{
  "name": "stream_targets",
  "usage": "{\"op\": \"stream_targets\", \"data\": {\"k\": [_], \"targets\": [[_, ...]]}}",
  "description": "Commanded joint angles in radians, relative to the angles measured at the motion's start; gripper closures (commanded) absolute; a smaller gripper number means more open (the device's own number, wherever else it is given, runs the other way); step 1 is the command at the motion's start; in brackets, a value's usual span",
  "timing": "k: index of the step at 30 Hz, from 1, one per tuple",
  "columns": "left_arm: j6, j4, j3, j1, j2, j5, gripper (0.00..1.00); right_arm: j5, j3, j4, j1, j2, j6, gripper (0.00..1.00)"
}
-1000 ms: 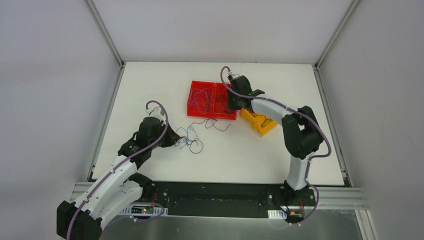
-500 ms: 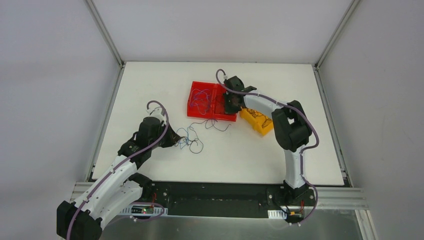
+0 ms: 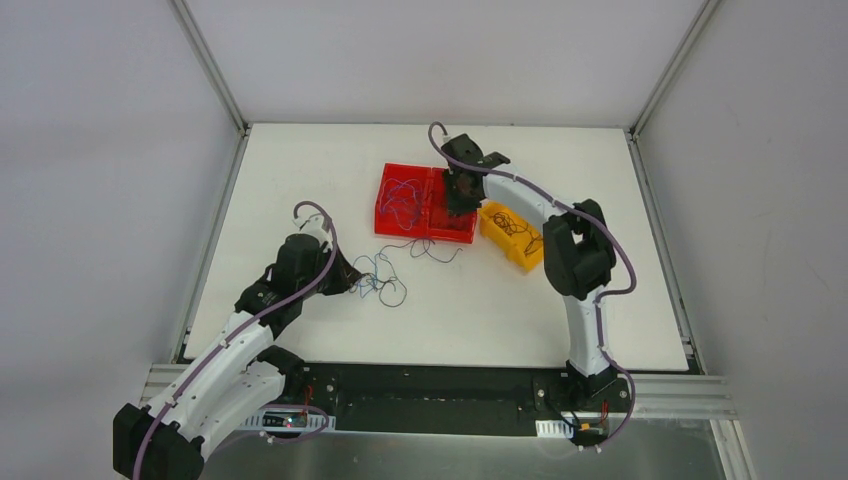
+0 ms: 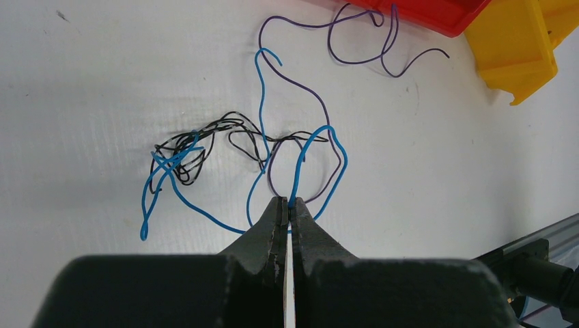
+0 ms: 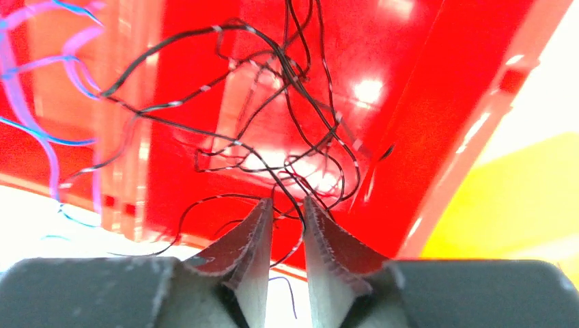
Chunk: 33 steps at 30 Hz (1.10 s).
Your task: Untangle the cables
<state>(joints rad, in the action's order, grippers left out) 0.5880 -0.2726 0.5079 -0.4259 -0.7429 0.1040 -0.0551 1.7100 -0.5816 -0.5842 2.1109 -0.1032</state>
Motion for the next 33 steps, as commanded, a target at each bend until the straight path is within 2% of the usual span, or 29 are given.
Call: {"op": "stream_targets", "data": {"k": [1, 4, 11, 15, 22, 28, 33], "targets": [[-0.008, 0.024, 0.029, -0.006, 0.007, 0.025, 1.00, -0.064, 0.143, -0.111, -0.006, -0.075, 0.007, 0.72], [-0.008, 0.024, 0.030, -0.007, 0.002, 0.036, 1.00, -0.088, 0.199, -0.146, -0.005, -0.074, 0.011, 0.68], [-0.018, 0.024, 0.038, -0.007, 0.001, 0.047, 1.00, -0.055, 0.223, -0.144, -0.006, -0.091, 0.008, 0.53], [-0.016, 0.024, 0.037, -0.008, 0.000, 0.051, 1.00, -0.039, 0.217, -0.123, -0.007, -0.086, -0.002, 0.38], [-0.013, 0.024, 0.034, -0.008, 0.006, 0.055, 1.00, -0.021, 0.226, -0.102, -0.007, -0.042, -0.015, 0.37], [-0.017, 0.025, 0.044, -0.008, -0.006, 0.083, 1.00, -0.006, 0.169, -0.073, -0.009, -0.048, -0.026, 0.45], [-0.072, 0.036, 0.100, -0.026, -0.033, 0.184, 1.00, 0.146, -0.093, 0.125, -0.019, -0.242, -0.005, 0.41]]}}
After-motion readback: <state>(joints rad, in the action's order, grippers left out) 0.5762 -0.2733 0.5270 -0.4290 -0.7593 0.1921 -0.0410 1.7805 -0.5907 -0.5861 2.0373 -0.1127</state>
